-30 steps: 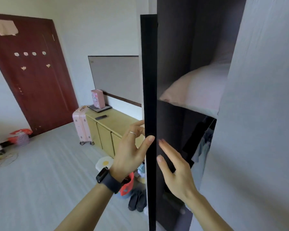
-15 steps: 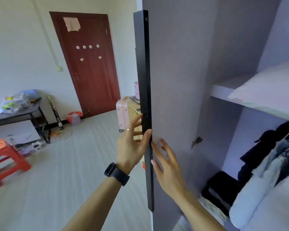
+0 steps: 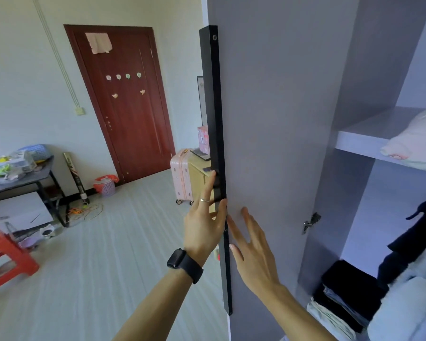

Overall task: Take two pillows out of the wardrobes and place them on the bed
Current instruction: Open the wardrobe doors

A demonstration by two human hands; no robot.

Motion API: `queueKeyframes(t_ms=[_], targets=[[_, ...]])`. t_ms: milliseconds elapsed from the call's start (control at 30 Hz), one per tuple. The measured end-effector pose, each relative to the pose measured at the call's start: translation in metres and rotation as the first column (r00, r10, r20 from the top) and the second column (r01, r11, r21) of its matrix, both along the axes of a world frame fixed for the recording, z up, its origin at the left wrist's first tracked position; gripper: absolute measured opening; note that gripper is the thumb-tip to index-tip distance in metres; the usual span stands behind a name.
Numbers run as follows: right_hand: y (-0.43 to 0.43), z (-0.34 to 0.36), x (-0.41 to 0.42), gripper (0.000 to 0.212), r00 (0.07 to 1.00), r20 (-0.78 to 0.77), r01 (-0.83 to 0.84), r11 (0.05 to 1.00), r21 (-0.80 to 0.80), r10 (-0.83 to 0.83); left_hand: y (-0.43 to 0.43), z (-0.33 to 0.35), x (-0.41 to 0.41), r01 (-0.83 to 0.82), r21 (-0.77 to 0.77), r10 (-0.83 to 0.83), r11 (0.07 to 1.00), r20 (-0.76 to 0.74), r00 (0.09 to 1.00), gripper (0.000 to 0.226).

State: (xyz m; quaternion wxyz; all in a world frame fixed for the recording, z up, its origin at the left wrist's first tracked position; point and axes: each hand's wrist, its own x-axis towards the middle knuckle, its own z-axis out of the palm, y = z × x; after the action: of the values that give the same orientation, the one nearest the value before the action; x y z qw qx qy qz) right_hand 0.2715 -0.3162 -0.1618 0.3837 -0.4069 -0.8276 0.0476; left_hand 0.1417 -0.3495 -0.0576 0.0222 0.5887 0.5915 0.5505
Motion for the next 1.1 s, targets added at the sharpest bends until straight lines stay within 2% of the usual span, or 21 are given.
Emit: queueKeyframes(t_ms=[100,167,233,333,400,500,633,700,833,967,1100], targets=[[-0.003,-0.009,0.015,0.079,1.0,-0.003,-0.027,1.0,0.015,0.027,-0.003,-0.021,-0.001,-0.008,0.022,0.01,1.0,-0.06,0.998,0.076],[-0.012,-0.016,0.034,0.075,0.999,-0.045,0.005,1.0,-0.012,-0.005,-0.008,-0.042,0.003,-0.088,0.108,0.108,0.99,-0.196,0.975,0.076],[-0.031,-0.024,0.058,0.077,0.993,-0.104,0.056,0.997,-0.057,-0.061,-0.017,-0.067,0.016,-0.082,0.165,0.135,0.983,-0.341,0.93,0.074],[-0.069,-0.044,0.101,0.08,0.98,-0.117,0.142,0.98,-0.136,-0.159,-0.036,-0.107,0.051,0.063,0.036,-0.044,0.997,-0.401,0.915,0.067],[-0.097,-0.06,0.134,0.075,0.966,-0.116,0.206,0.959,-0.195,-0.231,-0.045,-0.131,0.081,0.154,-0.109,-0.183,0.982,-0.366,0.912,0.066],[-0.137,-0.074,0.191,0.057,0.911,-0.081,0.38,0.9,-0.212,-0.404,-0.05,-0.153,0.138,0.295,-0.276,-0.374,0.915,-0.301,0.877,0.063],[-0.173,-0.067,0.271,0.052,0.771,-0.031,0.617,0.758,-0.212,-0.636,-0.047,-0.157,0.221,0.494,-0.35,-0.588,0.796,-0.256,0.767,0.058],[-0.182,-0.054,0.312,0.05,0.692,-0.009,0.711,0.684,-0.164,-0.722,-0.04,-0.151,0.264,0.569,-0.357,-0.661,0.741,-0.239,0.711,0.057],[-0.186,-0.004,0.385,0.05,0.537,-0.011,0.841,0.537,-0.064,-0.843,-0.019,-0.115,0.344,0.675,-0.318,-0.744,0.666,-0.213,0.634,0.058],[-0.18,0.058,0.441,0.053,0.413,-0.06,0.91,0.414,-0.008,-0.909,0.01,-0.061,0.402,0.753,-0.161,-0.765,0.638,-0.242,0.597,0.063],[-0.162,0.114,0.472,0.059,0.367,-0.064,0.93,0.365,0.043,-0.928,0.04,-0.011,0.438,0.749,-0.015,-0.748,0.662,-0.061,0.66,0.073]])
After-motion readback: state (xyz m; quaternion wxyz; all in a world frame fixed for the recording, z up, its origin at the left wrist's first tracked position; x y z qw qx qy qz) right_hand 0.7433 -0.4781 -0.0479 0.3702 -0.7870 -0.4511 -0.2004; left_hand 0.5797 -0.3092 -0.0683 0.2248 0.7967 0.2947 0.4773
